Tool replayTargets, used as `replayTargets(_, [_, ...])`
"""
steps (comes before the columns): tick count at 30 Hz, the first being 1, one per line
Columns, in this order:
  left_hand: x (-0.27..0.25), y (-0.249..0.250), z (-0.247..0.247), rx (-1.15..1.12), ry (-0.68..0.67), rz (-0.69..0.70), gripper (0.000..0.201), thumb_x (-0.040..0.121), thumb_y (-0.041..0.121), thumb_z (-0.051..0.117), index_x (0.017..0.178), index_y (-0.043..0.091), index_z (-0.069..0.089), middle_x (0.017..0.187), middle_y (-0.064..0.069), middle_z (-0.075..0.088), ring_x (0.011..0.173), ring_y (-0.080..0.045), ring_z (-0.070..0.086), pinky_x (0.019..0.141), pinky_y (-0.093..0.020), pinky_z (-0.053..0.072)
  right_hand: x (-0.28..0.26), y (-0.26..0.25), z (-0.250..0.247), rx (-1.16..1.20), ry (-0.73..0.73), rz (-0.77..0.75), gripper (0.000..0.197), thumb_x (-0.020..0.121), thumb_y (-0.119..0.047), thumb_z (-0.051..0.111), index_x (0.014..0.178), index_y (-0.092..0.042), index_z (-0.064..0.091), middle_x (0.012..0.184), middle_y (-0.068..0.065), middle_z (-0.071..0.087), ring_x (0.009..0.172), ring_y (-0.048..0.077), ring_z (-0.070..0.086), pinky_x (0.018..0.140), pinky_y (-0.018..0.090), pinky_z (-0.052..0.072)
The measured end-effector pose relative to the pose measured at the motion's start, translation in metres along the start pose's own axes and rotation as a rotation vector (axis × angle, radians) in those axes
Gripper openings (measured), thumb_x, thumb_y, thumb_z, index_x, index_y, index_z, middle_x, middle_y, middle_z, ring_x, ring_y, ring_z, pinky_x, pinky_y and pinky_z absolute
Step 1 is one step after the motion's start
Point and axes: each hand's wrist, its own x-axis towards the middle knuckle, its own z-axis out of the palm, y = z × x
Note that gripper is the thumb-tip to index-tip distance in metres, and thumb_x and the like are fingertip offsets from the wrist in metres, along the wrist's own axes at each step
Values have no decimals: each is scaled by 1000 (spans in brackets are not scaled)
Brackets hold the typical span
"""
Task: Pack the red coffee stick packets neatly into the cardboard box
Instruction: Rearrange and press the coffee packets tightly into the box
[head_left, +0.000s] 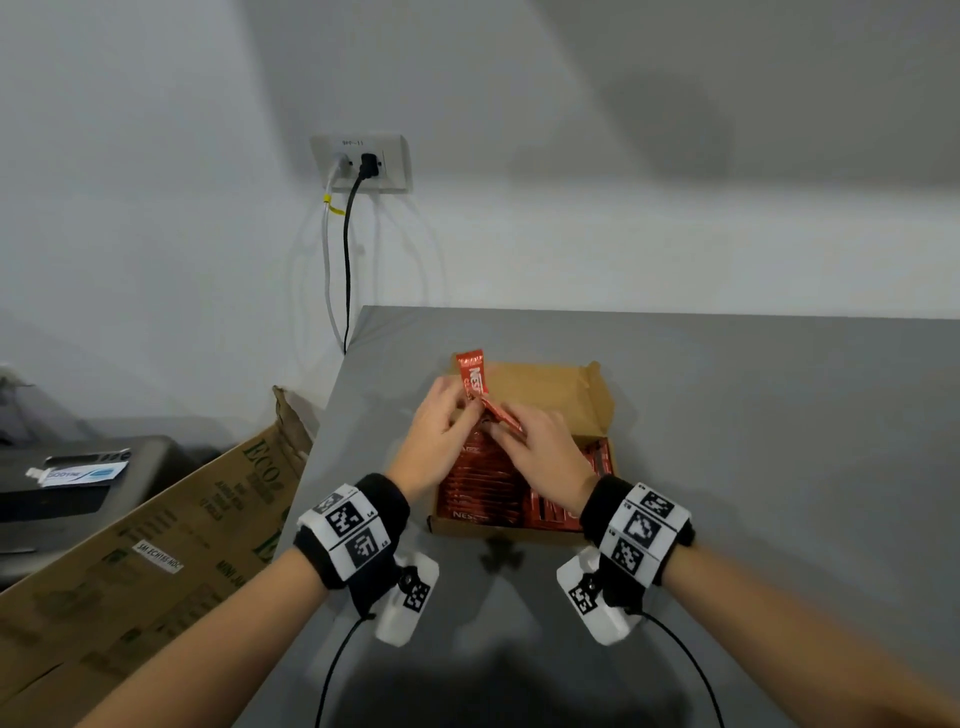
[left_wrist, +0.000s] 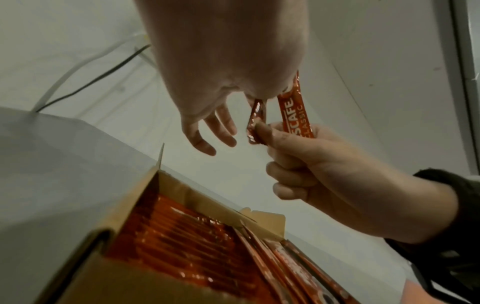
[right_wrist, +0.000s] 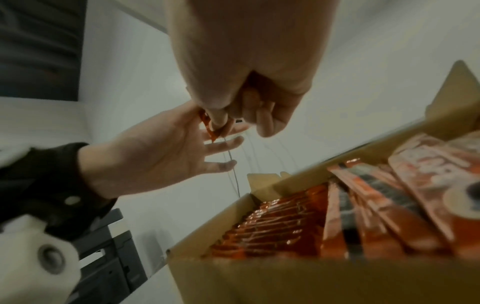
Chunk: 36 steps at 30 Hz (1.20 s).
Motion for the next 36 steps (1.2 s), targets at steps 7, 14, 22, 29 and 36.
replayTargets(7, [-14,1,-23,-67,-57,-24,25,83,4,67,96,25,66,97,3,69,84,-7,67,78,-18,52,-2,13,-16,-163,-207,117,18,86,-30,65,79,-13,68,66,3,64,50,13,53,50,25,43])
replayTargets(14, [-24,-14,-37,400,-483,-88,9,80,7,71,85,13,75,79,12,67,74,11,60,73,-4,45,-15,13,-7,-266,-401,156,18,74,-30,77,73,-13,73,60,-8,58,52,3,48,55,19,43])
replayTargets(22, [-20,-15,-18,661,-575,-55,22,82,1,59,96,8,74,95,-5,72,83,-13,64,68,-8,40,-15,8,0,-505,-471,82,12,79,-23,68,80,-11,70,63,-8,48,67,14,48,61,26,36])
replayTargets(29, [-24,-20,-9,836,-647,59,12,82,7,55,81,6,67,88,-4,66,80,-20,59,67,-17,32,-15,11,4,-571,-490,41,12,81,-25,65,79,-14,66,73,-2,53,71,18,52,62,28,38])
replayTargets(36, [-18,-15,-17,675,-618,21,3,76,9,63,77,7,65,75,0,63,63,-10,55,60,-10,36,-14,18,-21,-263,-371,92,32,92,-38,49,114,-24,65,97,-8,63,88,8,56,79,24,42])
